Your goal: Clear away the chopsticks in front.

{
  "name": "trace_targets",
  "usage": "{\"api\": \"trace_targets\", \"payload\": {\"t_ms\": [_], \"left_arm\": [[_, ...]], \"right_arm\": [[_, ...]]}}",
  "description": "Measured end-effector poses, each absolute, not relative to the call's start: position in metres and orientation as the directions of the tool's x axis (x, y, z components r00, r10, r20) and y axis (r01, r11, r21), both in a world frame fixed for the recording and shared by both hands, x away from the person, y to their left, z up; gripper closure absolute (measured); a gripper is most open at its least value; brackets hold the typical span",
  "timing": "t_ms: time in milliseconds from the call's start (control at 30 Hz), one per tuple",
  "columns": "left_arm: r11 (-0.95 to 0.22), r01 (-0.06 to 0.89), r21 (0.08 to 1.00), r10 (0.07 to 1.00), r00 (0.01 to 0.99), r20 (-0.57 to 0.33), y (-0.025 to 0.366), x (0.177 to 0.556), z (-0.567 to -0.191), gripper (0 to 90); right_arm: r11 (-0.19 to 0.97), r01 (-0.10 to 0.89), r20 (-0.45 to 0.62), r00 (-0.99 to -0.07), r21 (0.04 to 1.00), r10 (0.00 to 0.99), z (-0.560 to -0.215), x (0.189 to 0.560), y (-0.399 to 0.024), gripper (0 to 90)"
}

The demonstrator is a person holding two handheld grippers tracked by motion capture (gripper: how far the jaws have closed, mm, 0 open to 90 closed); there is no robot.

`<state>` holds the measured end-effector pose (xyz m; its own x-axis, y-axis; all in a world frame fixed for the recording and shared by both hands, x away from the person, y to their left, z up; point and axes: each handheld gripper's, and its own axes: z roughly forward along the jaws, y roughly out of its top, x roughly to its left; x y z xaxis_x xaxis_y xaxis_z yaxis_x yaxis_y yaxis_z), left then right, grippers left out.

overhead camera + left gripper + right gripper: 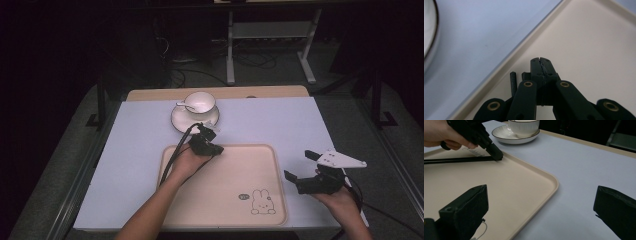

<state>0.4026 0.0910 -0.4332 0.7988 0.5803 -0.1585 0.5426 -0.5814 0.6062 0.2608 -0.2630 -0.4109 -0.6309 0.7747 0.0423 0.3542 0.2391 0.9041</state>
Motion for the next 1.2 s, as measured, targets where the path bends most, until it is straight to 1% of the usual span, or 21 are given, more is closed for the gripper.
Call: {"api": "trace_targets", "payload": {"t_ms": [100,167,367,700,1033,1200], "left_arm": [[-0.560,0.559,0.611,0.588,0.788,-0.183,0.096,0.405,-0.437,89.8],[-0.569,0.555,0.607,0.593,0.788,-0.165,0.100,0.406,-0.436,89.8],[-0.544,0.573,0.612,0.616,0.769,-0.172,0.119,0.404,-0.437,89.8],[-0.525,0.601,0.603,0.651,0.740,-0.171,0.153,0.391,-0.436,89.8],[-0.475,0.643,0.601,0.688,0.697,-0.202,0.194,0.376,-0.436,89.8],[-0.458,0.656,0.600,0.709,0.676,-0.198,0.212,0.370,-0.435,89.8]], "right_arm": [[0.234,0.356,0.046,-0.628,0.905,0.777,-0.411,0.260,-0.264,0.0],[0.230,0.359,0.051,-0.626,0.905,0.779,-0.411,0.261,-0.265,0.0],[0.223,0.359,0.054,-0.621,0.906,0.782,-0.411,0.261,-0.267,0.0],[0.231,0.358,0.048,-0.625,0.905,0.779,-0.411,0.260,-0.263,0.0],[0.232,0.359,0.046,-0.622,0.904,0.782,-0.411,0.259,-0.264,0.0],[0.232,0.357,0.045,-0.621,0.905,0.783,-0.411,0.259,-0.263,0.0]]}}
